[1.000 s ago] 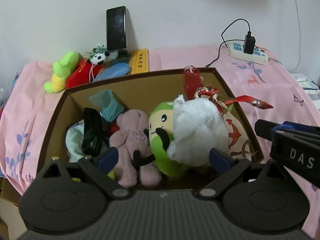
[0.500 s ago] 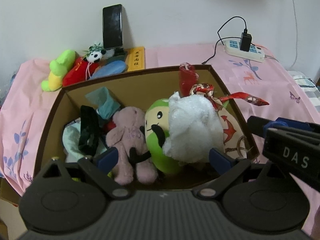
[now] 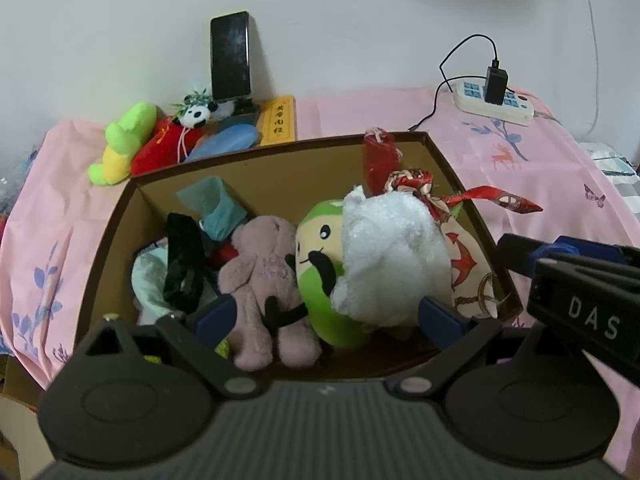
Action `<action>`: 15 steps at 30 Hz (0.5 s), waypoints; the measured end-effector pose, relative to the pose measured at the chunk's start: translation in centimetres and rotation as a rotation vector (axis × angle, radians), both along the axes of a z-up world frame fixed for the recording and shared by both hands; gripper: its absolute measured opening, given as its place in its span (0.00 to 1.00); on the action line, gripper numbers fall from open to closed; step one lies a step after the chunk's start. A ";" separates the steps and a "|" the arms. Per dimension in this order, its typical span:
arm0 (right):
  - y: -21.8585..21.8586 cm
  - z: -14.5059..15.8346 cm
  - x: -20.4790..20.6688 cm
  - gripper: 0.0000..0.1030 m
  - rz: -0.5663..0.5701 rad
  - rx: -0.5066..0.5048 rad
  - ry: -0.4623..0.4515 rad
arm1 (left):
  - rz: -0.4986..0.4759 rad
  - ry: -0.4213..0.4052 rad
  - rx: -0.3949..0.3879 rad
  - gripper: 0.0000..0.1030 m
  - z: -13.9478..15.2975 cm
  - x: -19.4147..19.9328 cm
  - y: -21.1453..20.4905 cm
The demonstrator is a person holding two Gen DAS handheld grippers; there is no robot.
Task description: Organize soft objects
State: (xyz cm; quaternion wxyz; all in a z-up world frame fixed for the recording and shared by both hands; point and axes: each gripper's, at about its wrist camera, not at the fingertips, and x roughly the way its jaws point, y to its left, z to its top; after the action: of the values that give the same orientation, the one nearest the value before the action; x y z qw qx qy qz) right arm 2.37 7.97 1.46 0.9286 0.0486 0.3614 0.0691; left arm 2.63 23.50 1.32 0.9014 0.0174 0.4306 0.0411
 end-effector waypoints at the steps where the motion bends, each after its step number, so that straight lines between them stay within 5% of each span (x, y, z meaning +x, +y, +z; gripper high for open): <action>1: 0.0 0.0 0.0 0.23 0.000 0.001 0.000 | 0.002 -0.001 0.000 0.96 0.0 0.0 0.0; 15: -0.4 2.7 -0.9 0.23 0.020 0.017 -0.052 | 0.023 -0.078 0.037 0.96 3.4 -1.0 0.9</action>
State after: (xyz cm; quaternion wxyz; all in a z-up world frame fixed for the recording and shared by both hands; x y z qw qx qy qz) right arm 1.50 7.61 4.16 0.9366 0.0510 0.3368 0.0825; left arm 1.63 24.44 4.70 0.9164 0.0276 0.3947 0.0600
